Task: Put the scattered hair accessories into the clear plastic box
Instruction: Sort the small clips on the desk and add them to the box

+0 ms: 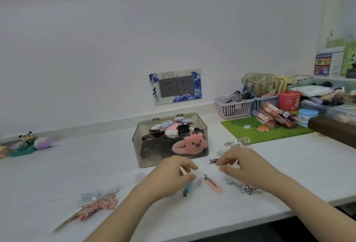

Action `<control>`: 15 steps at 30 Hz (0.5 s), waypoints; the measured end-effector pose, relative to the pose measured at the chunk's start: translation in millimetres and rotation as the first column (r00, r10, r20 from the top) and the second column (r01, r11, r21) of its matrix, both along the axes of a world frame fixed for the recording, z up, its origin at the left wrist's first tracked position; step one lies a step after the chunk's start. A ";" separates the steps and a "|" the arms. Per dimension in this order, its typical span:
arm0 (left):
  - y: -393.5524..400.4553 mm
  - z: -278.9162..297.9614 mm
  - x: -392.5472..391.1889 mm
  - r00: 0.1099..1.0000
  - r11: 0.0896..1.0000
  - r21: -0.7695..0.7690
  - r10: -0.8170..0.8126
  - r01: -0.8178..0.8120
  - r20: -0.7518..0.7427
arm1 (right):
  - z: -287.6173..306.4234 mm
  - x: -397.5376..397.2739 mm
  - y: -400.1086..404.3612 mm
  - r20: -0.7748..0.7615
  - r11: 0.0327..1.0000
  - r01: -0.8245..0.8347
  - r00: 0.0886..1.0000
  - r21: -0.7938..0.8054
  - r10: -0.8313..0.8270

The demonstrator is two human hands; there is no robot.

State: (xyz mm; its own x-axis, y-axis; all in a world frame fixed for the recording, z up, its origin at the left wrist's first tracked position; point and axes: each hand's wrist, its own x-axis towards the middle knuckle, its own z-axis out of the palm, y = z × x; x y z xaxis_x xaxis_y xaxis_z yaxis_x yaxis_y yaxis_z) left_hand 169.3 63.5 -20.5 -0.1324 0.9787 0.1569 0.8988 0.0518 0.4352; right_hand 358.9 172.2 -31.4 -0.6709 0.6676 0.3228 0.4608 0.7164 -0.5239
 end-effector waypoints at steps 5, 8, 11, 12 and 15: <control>-10.9 -23.4 10.0 0.987 0.989 -0.052 0.134 -0.139 -0.088 | -24.0 -11.7 -26.7 0.180 0.974 0.012 0.982 0.225 -0.053; -7.9 -26.1 9.3 0.982 0.981 -0.042 0.187 -0.188 -0.033 | -29.5 -24.2 -26.2 0.209 0.966 0.080 0.969 0.245 -0.133; -2.6 -25.0 5.6 0.974 0.973 -0.041 0.226 -0.225 0.017 | -29.1 -34.2 -19.9 0.163 0.966 0.131 0.972 0.221 -0.169; 0.0 -24.8 4.2 0.971 0.971 -0.049 0.237 -0.236 0.032 | -29.0 -37.1 -17.1 0.157 0.968 0.138 0.972 0.209 -0.173; 6.8 -24.5 1.7 0.962 0.963 -0.075 0.265 -0.260 0.060 | -28.7 -43.4 -10.7 0.176 0.970 0.140 0.968 0.201 -0.176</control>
State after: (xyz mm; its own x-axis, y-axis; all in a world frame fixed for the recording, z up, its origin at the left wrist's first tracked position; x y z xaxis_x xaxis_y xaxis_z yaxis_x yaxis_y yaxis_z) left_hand 171.0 70.3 -45.0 -0.3945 0.9158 0.0750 0.8177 0.3126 0.4834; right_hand 315.5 161.5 -60.1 -0.6232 0.7104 0.3271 0.6543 0.7027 -0.2794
